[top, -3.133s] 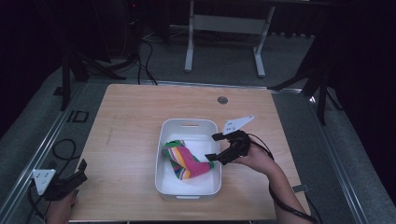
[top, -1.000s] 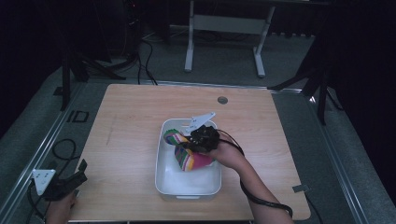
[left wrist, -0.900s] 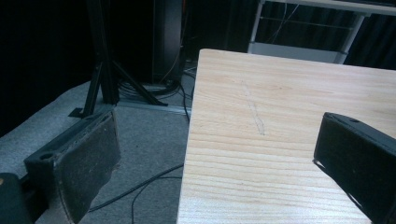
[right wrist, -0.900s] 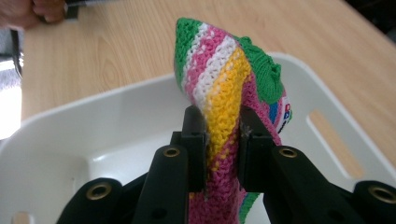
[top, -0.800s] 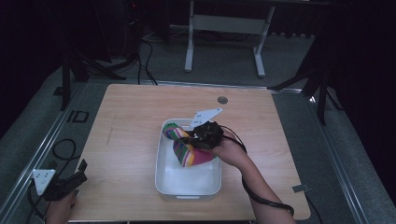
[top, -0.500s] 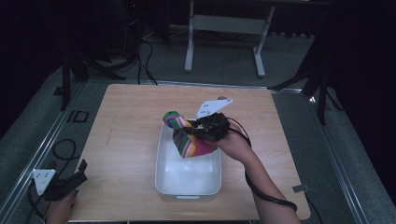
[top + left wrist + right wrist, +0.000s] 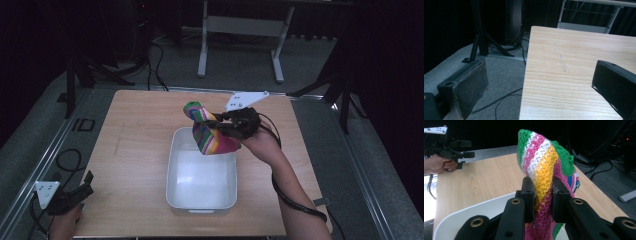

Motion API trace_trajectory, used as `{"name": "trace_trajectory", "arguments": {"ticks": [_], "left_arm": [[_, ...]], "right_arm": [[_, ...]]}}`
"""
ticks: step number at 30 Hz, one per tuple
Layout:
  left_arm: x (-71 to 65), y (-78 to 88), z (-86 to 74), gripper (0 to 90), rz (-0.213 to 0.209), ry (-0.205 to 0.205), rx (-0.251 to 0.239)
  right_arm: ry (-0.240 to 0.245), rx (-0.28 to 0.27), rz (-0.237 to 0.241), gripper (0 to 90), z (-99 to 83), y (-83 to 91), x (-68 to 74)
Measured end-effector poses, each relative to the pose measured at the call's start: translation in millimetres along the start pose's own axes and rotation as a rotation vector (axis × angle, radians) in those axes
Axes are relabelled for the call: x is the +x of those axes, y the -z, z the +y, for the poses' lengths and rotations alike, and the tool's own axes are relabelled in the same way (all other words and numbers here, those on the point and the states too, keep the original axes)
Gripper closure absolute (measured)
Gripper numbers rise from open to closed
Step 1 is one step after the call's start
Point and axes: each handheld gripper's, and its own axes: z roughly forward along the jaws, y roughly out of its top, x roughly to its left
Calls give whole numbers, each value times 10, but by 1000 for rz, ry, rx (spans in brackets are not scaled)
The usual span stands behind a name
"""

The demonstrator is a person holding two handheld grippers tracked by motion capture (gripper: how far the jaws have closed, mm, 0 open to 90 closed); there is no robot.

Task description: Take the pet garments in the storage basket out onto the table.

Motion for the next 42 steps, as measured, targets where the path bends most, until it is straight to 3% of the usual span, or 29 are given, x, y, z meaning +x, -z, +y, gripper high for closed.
{"name": "trace_trajectory", "arguments": {"ticks": [15, 30, 35, 42], "left_arm": [[3, -2, 0, 9, 4, 4, -1], [-10, 5, -3, 9, 11, -3, -6], [-14, 4, -3, 10, 22, -3, -5], [-12, 5, -4, 9, 17, -3, -9]], "right_arm": [[-53, -3, -122, 756, -210, 577, -322], [-120, 15, -243, 756, -588, 1123, -598], [-130, 25, -265, 756, -702, 1176, -631], [-163, 29, -264, 755, -962, 1105, -690]]}}
